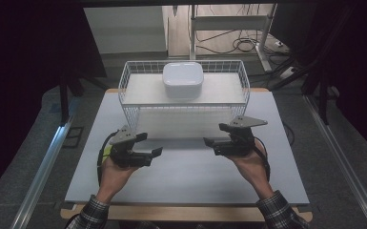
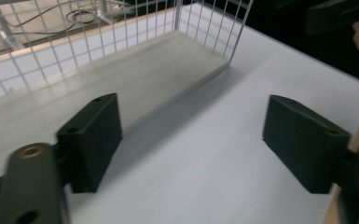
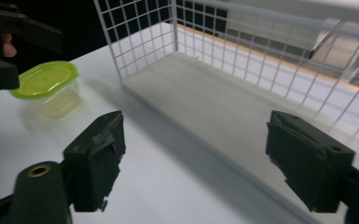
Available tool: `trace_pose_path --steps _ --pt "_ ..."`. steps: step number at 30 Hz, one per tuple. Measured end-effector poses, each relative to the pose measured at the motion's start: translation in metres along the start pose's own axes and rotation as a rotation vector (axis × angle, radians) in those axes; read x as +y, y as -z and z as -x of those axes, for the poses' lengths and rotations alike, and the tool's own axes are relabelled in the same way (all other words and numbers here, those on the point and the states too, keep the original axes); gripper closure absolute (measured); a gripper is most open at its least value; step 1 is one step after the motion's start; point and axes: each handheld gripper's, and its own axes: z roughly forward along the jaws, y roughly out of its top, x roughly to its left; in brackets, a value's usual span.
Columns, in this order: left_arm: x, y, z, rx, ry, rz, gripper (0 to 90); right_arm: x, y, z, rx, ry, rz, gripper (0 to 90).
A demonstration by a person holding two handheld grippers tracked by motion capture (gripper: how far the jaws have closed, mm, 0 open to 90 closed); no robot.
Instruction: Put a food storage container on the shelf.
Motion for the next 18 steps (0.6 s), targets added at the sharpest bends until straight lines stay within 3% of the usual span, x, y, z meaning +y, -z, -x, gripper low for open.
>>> trace_pose_path --steps 4,12,18 --pt "-0.012 -0.001 0.007 0.027 -0.042 -0.009 9.9 -0.013 -0.006 -0.005 0.007 0.012 -0.032 10.6" --pt "-0.032 -0.006 0.014 -0.031 -0.018 0.021 8.4 -0.037 -0.002 -0.011 0.02 0.01 -0.04 3.5" --pt "-0.046 -0.01 0.021 -0.029 -0.054 -0.008 5.0 -0.057 0.006 -0.011 0.022 0.008 -0.033 2.3"
